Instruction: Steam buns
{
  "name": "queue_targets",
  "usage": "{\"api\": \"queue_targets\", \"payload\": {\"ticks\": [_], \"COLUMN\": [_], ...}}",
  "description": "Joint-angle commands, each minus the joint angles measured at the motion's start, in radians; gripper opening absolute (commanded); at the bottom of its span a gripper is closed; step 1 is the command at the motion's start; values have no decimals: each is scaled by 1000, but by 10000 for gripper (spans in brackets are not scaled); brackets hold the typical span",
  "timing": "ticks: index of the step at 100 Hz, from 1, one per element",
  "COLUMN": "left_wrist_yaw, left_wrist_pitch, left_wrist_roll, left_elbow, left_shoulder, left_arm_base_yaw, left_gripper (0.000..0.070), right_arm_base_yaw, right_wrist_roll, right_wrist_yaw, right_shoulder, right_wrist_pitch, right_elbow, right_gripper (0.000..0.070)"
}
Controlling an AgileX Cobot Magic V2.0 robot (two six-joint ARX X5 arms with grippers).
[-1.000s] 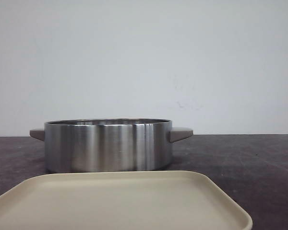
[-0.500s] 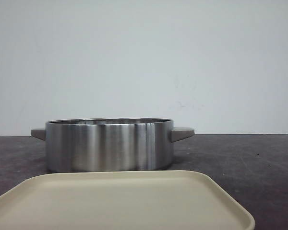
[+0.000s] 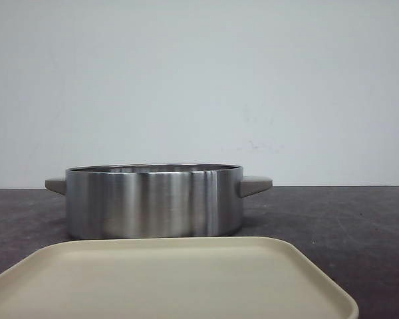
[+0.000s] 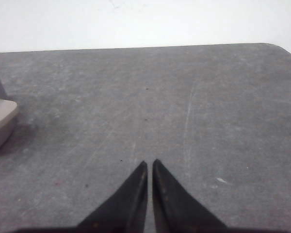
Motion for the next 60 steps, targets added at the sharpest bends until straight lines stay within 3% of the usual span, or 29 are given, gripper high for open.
{"api": "queue_targets", "payload": {"ticks": [1,60], "left_wrist_yaw": [-3,-3], "left_wrist_pitch": [10,10], "left_wrist_roll": [-1,-1], "left_elbow": [15,15], "left_shoulder": [3,3], "left_arm_base_yaw": [-7,-7], "left_gripper": [57,57], "right_arm_base_yaw": [2,5], "right_wrist_roll": [7,7], "right_wrist_yaw": [-2,2], "right_shoulder": [-2,-2], "right_wrist_pitch": [-1,21], "right_elbow": [-4,-4], "right_gripper": [12,12]}}
